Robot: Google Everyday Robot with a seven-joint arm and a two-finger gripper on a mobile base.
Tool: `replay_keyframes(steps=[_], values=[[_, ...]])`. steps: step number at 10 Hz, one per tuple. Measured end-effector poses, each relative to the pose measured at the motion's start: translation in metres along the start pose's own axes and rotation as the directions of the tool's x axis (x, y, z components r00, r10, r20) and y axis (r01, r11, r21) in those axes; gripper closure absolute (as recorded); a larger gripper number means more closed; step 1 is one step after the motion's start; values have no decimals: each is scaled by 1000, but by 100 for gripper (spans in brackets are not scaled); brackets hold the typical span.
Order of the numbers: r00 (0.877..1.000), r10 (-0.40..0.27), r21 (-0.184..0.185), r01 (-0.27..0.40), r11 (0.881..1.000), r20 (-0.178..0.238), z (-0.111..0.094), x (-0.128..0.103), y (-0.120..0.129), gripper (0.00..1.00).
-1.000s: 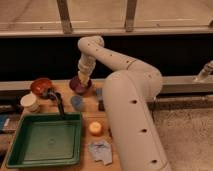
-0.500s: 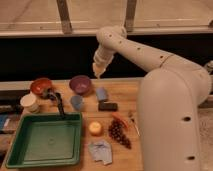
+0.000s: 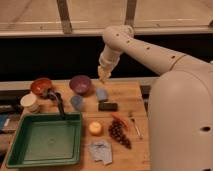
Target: Place banana in plastic cup
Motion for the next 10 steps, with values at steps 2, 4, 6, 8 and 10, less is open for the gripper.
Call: replay_keyframes(steps=[2,4,6,8,10], values=[[999,-12,-27,11,1000,-42,7,14,18,87],[997,-32,-50,28,998,-74,16,22,37,87],[995,-64,-73,58,996,-81,20,22,56,87],[993,-83,-81,76,994,-84,20,22,60,87],[993,-83,-81,76,994,-84,21,22,60,87]])
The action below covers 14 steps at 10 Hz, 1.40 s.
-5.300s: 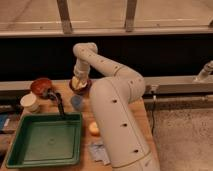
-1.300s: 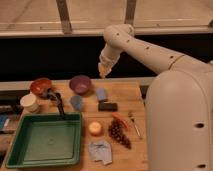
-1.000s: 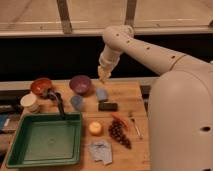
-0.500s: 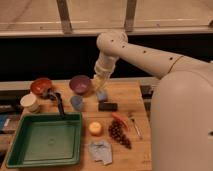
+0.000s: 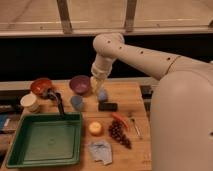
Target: Place banana in plastic cup
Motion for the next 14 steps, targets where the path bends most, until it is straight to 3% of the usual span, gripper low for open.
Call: replay_keyframes(steps=[5,10,14], values=[[999,-37,14,37,999,5,-3,-10,6,87],[987,-162,-2,162,987,2,-2,-38,42,87],[973,-230,-37,230,973,-10,2,-41,75,87]])
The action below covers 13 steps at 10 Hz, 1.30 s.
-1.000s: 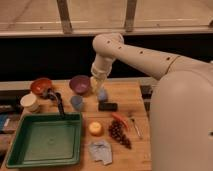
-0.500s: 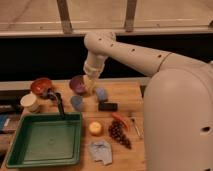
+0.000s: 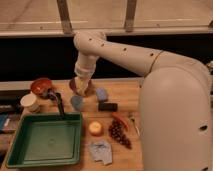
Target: Place banana in plastic cup
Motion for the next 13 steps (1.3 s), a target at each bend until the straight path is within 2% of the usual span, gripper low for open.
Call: replay_keyframes(steps=[3,9,13], values=[[999,-31,-49,30,998,-20,13,-2,18,87],[998,-44,-150,36,988,-51,44,-3,18,87],[996,-53,-200,37,979,-73,59,-4,21,87]])
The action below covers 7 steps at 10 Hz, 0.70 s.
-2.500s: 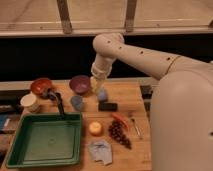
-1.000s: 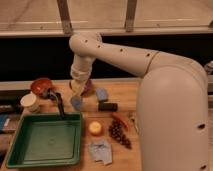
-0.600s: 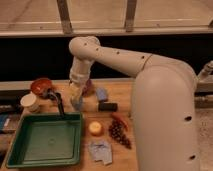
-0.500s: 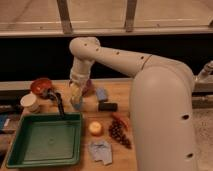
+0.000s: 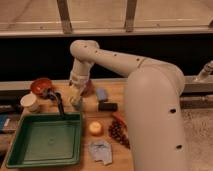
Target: Place banana in plastic cup
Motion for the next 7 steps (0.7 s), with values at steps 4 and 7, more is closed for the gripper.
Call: replay_keyframes(steps=[4,7], values=[[1000,-6,-40,5,999,-18,12,-4,-1,87],[1000,-6,-43,6,999,-21,12,-11,-13,87]])
